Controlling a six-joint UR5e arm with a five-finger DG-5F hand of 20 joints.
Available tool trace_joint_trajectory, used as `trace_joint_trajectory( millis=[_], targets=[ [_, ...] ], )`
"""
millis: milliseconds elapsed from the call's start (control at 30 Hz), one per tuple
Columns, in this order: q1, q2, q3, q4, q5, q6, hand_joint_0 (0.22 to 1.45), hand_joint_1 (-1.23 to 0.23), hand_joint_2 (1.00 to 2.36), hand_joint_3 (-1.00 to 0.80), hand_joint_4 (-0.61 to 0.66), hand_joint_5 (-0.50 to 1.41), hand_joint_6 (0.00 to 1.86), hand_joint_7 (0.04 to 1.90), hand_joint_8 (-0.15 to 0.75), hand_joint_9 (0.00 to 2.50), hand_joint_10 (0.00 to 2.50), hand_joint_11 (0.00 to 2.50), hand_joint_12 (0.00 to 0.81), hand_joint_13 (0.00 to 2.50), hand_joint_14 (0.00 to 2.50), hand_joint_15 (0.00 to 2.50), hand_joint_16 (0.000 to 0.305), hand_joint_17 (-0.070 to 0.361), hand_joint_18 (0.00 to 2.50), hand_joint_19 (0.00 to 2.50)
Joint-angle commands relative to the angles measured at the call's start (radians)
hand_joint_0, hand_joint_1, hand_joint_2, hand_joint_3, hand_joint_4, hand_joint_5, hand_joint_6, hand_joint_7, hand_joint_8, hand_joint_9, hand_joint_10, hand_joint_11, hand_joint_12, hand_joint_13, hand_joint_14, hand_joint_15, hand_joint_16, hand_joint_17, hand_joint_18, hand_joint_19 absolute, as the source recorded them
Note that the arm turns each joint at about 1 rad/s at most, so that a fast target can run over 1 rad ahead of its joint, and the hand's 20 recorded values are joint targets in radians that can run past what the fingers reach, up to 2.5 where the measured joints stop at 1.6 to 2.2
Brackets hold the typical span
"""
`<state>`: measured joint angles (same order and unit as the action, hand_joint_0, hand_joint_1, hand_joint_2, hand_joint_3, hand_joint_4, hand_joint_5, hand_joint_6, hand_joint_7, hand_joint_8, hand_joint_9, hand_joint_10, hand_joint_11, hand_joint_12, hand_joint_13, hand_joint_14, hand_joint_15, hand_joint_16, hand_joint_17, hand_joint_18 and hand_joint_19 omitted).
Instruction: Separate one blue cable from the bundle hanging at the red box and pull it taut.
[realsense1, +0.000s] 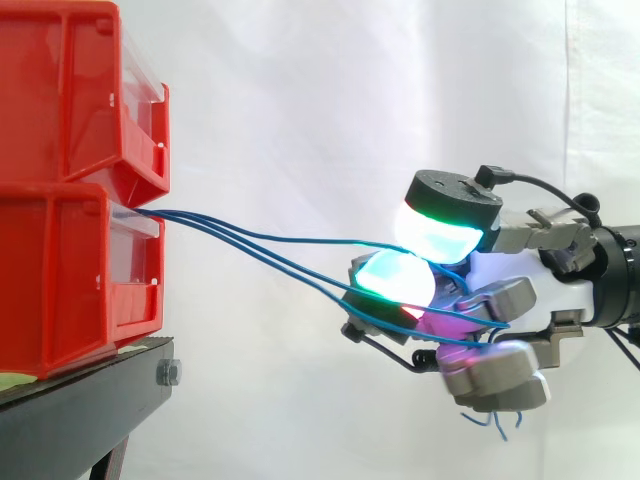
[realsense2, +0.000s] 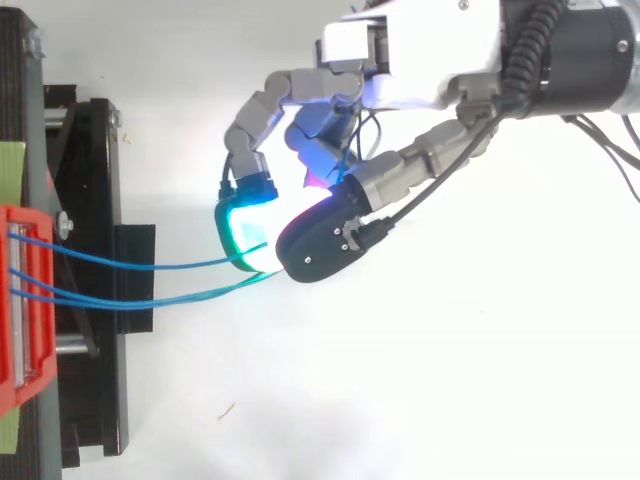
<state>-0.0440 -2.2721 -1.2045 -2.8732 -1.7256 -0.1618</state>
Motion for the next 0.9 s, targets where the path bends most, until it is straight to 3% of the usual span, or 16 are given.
trace_joint_trajectory(
  millis=[0, 33, 233, 367, 533, 800, 867],
  targets=[
    [0.0, 0.009, 0.0, -0.032, 0.001, -0.013, 0.61, -0.8, 1.01, 0.01, -0.18, -0.16, 0.9, 0.97, 0.365, 0.82, 1.17, 1.05, 0.419, 1.12, 0.01, 1.32, 0.049, 0.11, 1.14, 1.08],
    [0.0, 0.009, 0.0, -0.032, 0.001, -0.013, 0.61, -0.8, 1.01, 0.02, -0.19, -0.16, 0.9, 0.97, 0.377, 0.85, 0.93, 1.1, 0.42, 1.11, 0.01, 1.3, 0.049, 0.11, 1.14, 1.07],
    [0.003, 0.008, -0.001, -0.029, 0.003, -0.005, 0.63, -0.8, 1.01, -0.02, -0.21, -0.18, 0.92, 0.95, 0.334, 0.86, 0.55, 1.23, 0.397, 1.08, 0.01, 1.28, 0.048, 0.109, 1.07, 1.09],
    [0.003, 0.008, -0.003, -0.029, 0.003, 0.013, 0.62, -0.8, 1.02, -0.05, -0.18, -0.18, 0.92, 0.93, 0.325, 0.87, 0.46, 1.29, 0.385, 1.06, 0.01, 1.29, 0.046, 0.103, 1.04, 1.11],
    [0.006, 0.008, -0.012, -0.02, 0.003, 0.081, 0.6, -0.78, 1.01, -0.08, -0.09, -0.18, 0.91, 0.94, 0.338, 0.88, 0.49, 1.27, 0.402, 1.07, 0.01, 1.27, 0.048, 0.109, 1.05, 1.09],
    [0.009, 0.008, -0.012, 0.005, 0.004, 0.139, 0.59, -0.75, 1.0, -0.04, 0.0, -0.17, 0.92, 0.97, 0.381, 0.9, 0.59, 1.2, 0.449, 1.07, 0.01, 1.23, 0.056, 0.126, 1.07, 1.02],
    [0.009, 0.008, -0.012, 0.018, 0.004, 0.168, 0.59, -0.73, 1.01, -0.12, 0.02, -0.18, 0.91, 0.97, 0.369, 0.9, 0.47, 1.27, 0.437, 1.05, 0.01, 1.23, 0.054, 0.121, 1.01, 1.02]
  ],
)
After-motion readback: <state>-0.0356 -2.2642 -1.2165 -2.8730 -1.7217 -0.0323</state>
